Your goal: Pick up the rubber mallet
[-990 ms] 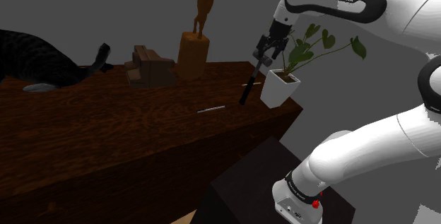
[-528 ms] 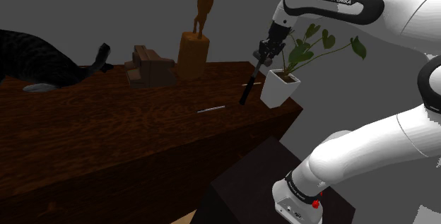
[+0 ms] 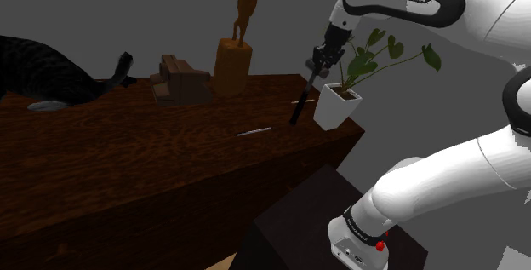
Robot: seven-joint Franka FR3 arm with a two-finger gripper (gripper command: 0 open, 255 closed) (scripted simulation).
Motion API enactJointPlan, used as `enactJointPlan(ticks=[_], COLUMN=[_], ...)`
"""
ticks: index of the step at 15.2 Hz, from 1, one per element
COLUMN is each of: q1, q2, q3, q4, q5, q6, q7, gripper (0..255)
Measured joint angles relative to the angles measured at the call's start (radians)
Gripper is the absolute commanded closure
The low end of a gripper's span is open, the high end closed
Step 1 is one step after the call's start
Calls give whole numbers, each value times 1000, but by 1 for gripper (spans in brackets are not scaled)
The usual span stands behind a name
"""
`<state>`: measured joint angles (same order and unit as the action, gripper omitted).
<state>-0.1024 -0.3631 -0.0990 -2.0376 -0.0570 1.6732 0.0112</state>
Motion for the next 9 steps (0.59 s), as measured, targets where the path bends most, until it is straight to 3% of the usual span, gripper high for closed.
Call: enactJointPlan(ticks=[9], q1=[1], q2=[24], q3=[1], q4=[148], q5=[3], q6=[-123], q7=[-5], gripper=[255])
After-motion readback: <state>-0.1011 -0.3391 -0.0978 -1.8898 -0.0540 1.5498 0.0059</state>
